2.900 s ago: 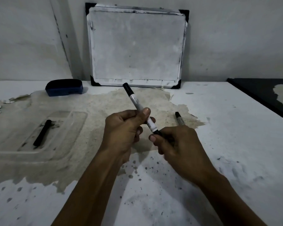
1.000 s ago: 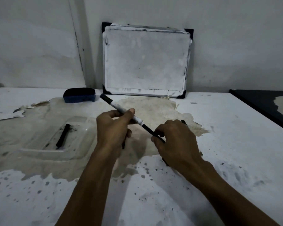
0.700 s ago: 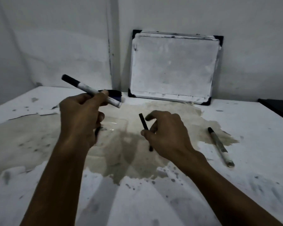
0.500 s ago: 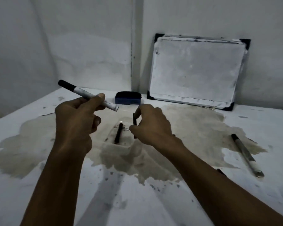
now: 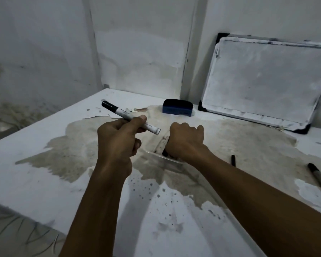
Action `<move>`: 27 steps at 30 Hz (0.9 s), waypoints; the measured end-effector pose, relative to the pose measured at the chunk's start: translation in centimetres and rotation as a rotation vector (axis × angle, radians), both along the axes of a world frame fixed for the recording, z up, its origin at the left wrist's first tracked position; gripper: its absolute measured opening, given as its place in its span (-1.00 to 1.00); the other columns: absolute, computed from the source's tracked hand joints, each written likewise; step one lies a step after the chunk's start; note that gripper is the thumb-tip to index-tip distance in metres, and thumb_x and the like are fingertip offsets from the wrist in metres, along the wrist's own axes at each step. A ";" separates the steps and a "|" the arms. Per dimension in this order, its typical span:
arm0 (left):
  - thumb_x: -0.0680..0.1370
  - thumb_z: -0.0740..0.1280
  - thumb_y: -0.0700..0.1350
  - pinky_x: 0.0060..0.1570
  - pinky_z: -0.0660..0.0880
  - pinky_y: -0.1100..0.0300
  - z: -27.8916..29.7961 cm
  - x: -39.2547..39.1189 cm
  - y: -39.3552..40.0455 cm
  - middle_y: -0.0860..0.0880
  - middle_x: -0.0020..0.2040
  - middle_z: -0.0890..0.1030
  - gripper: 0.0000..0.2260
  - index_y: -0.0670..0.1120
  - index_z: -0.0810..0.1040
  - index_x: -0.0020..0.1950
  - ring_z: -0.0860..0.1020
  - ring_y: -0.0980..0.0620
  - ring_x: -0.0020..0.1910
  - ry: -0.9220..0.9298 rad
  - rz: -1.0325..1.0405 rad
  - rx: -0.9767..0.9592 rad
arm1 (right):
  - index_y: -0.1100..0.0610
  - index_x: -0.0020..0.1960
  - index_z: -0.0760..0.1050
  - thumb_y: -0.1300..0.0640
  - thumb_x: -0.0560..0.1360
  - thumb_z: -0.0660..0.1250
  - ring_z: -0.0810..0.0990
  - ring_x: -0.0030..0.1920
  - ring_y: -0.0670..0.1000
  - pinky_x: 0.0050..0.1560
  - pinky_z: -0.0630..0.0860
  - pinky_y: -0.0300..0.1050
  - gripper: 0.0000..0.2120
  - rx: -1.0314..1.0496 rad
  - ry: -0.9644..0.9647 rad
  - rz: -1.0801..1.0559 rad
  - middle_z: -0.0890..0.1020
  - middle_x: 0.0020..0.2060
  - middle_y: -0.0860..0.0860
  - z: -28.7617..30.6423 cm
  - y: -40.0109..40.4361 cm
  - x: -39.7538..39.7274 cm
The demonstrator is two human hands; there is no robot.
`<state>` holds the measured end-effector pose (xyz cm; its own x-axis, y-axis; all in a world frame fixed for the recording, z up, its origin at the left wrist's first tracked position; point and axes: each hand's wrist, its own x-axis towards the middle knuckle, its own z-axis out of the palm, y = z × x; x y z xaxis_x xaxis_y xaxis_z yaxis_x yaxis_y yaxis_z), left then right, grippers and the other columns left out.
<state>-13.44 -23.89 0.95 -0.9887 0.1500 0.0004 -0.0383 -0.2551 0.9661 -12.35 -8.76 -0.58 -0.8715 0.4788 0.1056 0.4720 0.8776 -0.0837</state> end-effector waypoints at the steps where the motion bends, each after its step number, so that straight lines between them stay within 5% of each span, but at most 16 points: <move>1: 0.50 0.50 -0.13 -0.65 0.24 0.36 -0.1 0.0 0.1 -0.07 -0.29 0.72 -0.86 -0.20 0.70 -0.17 0.32 0.11 -0.61 -0.004 -0.003 0.000 | 0.06 -0.15 0.28 0.12 0.33 0.40 0.50 -0.12 0.09 0.27 0.22 0.14 -0.73 -0.003 0.010 0.002 0.38 -0.27 -0.01 0.1 0.1 0.1; 4: 0.51 0.49 -0.14 -0.65 0.23 0.34 -0.2 0.2 0.8 -0.05 -0.33 0.71 -0.87 -0.19 0.70 -0.18 0.30 0.07 -0.57 -0.014 -0.011 -0.002 | 0.04 -0.33 0.23 0.17 0.31 0.38 0.35 -0.35 0.01 0.06 0.29 0.05 -0.71 -0.031 0.099 0.012 0.36 -0.35 -0.01 0.4 0.5 1.0; 9: 0.51 0.49 -0.15 -0.65 0.22 0.34 -0.6 0.9 2.5 0.00 -0.40 0.71 -0.86 -0.17 0.69 -0.22 0.28 0.05 -0.55 -0.014 -0.070 0.008 | 0.05 -0.20 0.51 0.08 0.29 0.36 0.48 -0.29 0.05 -0.30 0.31 -0.14 -0.90 -0.073 0.390 -0.090 0.48 -0.31 -0.03 1.0 3.8 5.6; 16: 0.51 0.49 -0.15 -0.66 0.22 0.39 -0.3 2.6 6.4 -0.02 -0.38 0.72 -0.84 -0.16 0.67 -0.26 0.29 0.08 -0.62 -0.015 -0.151 0.039 | 0.03 -0.22 0.61 0.00 0.36 0.42 0.62 -0.25 0.03 -0.22 0.58 -0.07 -0.90 -0.296 0.470 -0.249 0.66 -0.25 0.00 0.0 9.3 11.5; 24: 0.52 0.48 -0.14 -0.66 0.22 0.39 -0.5 4.9 10.0 -0.03 -0.36 0.71 -0.86 -0.19 0.70 -0.18 0.31 0.11 -0.61 -0.031 -0.213 0.007 | 0.03 -0.19 0.48 -0.29 0.19 0.44 0.56 -0.28 0.06 -0.27 0.44 -0.12 -0.57 -0.220 0.183 -0.387 0.58 -0.25 0.01 -2.9 10.8 13.3; 27: 0.52 0.48 -0.15 -0.66 0.21 0.38 -0.5 5.8 11.6 -0.06 -0.34 0.73 -0.86 -0.19 0.70 -0.19 0.30 0.09 -0.60 -0.050 -0.270 0.021 | 0.04 -0.17 0.46 -0.22 0.25 0.44 0.59 -0.21 0.11 -0.20 0.52 -0.07 -0.62 -0.228 0.196 -0.381 0.60 -0.19 0.04 -2.8 10.6 13.3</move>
<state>-7.62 -12.26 0.42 -0.9118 0.4085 -0.0412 -0.1548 -0.2490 0.9561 0.94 1.85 -3.42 -0.6035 0.7903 0.1057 0.7126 0.5941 -0.3733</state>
